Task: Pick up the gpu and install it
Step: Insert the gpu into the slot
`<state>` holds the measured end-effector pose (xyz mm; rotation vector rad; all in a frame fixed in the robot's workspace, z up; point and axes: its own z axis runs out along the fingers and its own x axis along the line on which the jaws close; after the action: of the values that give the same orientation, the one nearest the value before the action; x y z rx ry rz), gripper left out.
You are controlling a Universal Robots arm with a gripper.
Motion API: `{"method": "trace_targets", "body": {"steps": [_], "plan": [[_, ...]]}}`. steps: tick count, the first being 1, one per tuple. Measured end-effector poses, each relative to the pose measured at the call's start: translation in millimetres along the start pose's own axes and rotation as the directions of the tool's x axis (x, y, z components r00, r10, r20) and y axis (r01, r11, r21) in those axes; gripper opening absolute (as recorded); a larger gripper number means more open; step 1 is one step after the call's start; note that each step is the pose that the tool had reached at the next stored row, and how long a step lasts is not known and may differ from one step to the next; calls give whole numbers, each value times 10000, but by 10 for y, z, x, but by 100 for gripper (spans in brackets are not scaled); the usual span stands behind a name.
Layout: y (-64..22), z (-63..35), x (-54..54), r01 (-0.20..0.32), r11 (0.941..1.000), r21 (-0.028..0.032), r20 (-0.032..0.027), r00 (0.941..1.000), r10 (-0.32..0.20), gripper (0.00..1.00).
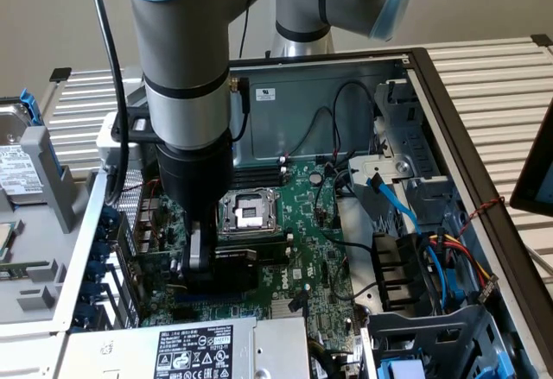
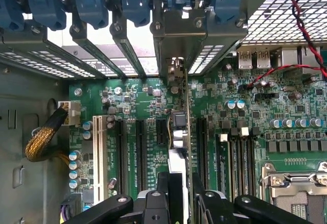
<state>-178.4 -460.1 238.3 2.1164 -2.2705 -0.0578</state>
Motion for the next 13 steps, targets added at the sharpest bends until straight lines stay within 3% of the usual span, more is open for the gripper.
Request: {"method": "trace_targets", "body": {"steps": [13], "plan": [[0, -10, 3, 0, 10000, -12, -21, 10000, 0, 27]]}}
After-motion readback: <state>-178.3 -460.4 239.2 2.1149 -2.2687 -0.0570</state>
